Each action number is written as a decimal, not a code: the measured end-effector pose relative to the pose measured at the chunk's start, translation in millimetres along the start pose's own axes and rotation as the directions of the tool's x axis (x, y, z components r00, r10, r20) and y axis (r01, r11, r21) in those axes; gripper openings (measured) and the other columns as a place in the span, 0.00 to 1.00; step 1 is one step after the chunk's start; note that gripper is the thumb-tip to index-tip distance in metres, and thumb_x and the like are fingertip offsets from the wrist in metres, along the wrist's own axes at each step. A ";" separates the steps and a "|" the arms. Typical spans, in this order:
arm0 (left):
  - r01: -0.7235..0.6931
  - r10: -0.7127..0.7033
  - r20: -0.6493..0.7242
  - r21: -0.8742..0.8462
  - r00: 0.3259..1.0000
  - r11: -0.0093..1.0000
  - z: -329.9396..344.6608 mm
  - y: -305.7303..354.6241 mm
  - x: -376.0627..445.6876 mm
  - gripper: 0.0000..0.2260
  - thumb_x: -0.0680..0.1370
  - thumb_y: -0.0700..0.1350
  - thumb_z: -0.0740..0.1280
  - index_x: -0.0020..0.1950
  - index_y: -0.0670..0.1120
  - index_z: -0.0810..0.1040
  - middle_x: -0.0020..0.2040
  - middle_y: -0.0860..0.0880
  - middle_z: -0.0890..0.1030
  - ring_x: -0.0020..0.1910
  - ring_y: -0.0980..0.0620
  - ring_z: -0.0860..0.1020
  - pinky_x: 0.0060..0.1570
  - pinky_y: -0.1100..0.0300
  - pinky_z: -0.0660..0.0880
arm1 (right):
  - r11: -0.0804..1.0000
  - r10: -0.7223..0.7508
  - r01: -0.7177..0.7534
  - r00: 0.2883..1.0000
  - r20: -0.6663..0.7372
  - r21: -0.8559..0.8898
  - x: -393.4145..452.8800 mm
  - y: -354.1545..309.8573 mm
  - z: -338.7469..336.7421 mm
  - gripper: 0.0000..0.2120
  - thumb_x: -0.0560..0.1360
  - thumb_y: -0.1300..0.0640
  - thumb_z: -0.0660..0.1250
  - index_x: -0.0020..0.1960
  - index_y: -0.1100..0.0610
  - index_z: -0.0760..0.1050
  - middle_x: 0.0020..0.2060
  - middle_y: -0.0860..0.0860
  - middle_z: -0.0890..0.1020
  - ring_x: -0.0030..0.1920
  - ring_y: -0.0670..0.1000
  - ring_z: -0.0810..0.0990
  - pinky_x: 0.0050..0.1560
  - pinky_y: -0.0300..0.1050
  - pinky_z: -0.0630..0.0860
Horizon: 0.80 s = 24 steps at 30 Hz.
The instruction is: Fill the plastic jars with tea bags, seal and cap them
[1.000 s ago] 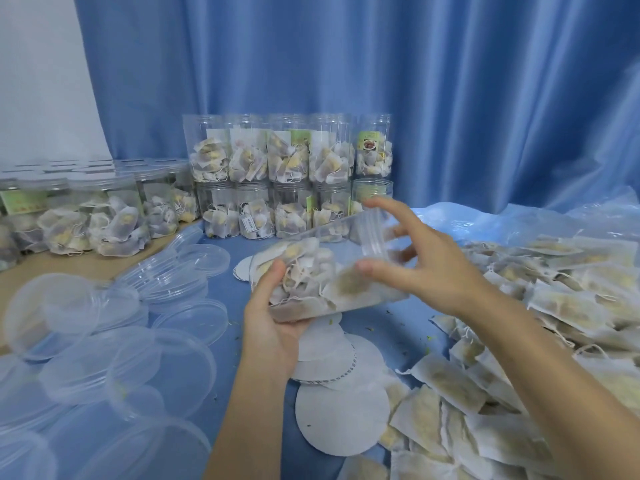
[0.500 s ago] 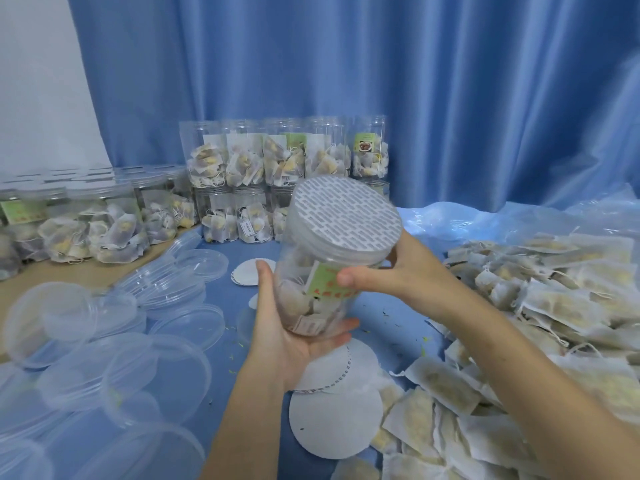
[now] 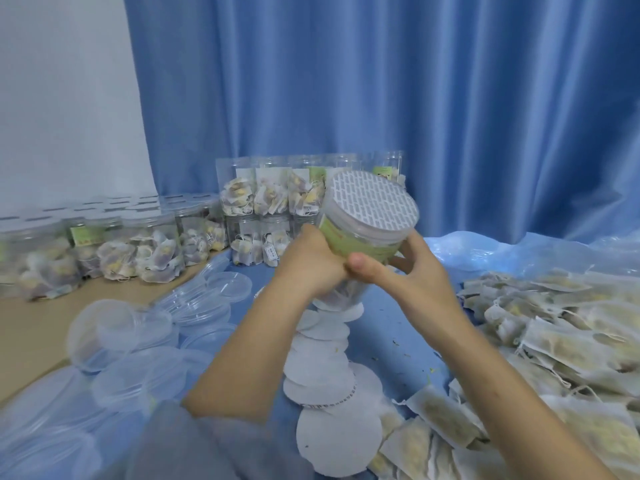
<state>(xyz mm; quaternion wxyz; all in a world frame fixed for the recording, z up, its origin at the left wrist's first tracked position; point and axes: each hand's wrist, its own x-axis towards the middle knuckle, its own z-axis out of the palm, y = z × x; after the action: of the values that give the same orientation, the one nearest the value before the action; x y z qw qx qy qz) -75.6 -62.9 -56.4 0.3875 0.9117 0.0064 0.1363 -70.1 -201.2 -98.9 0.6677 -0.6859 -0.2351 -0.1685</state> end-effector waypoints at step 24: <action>0.205 -0.234 -0.538 -0.115 0.810 0.972 -254.6 -225.4 -147.5 0.32 0.47 0.65 0.74 0.49 0.61 0.74 0.41 0.65 0.80 0.43 0.66 0.79 0.42 0.64 0.75 | 0.982 -0.136 0.185 0.842 0.523 -0.043 -26.1 -59.1 338.9 0.31 0.61 0.36 0.73 0.61 0.46 0.73 0.56 0.47 0.73 0.56 0.44 0.74 0.52 0.33 0.72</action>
<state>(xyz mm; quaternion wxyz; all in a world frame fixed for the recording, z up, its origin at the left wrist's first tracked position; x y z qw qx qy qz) -261.0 256.9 -83.3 0.4058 0.8172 0.2187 0.3460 -152.3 133.5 -81.2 0.5313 -0.7136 -0.4545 -0.0439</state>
